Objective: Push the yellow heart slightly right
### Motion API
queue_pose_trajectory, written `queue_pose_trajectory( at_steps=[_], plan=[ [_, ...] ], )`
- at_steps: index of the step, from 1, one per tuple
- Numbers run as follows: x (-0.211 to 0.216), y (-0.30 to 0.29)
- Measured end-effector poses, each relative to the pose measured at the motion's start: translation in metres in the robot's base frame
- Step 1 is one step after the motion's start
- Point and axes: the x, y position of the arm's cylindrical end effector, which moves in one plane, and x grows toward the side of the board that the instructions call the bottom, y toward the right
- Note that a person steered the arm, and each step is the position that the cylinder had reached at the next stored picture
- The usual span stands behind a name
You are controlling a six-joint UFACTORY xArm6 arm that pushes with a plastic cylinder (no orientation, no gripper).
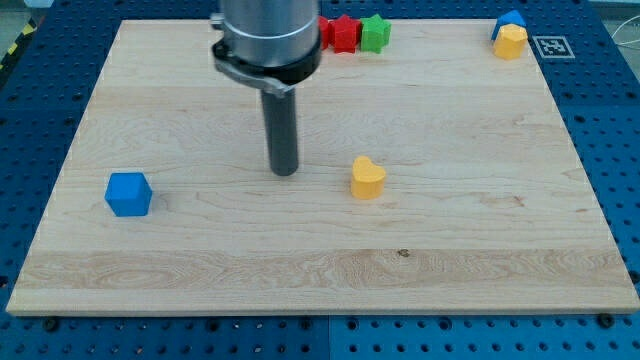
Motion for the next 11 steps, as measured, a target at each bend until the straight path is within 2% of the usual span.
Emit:
queue_pose_trajectory(
  at_steps=[4, 7, 10, 11],
  plan=[
    [0.003, -0.008],
    [0.03, 0.072],
    [0.026, 0.166],
    [0.019, 0.173]
  ],
)
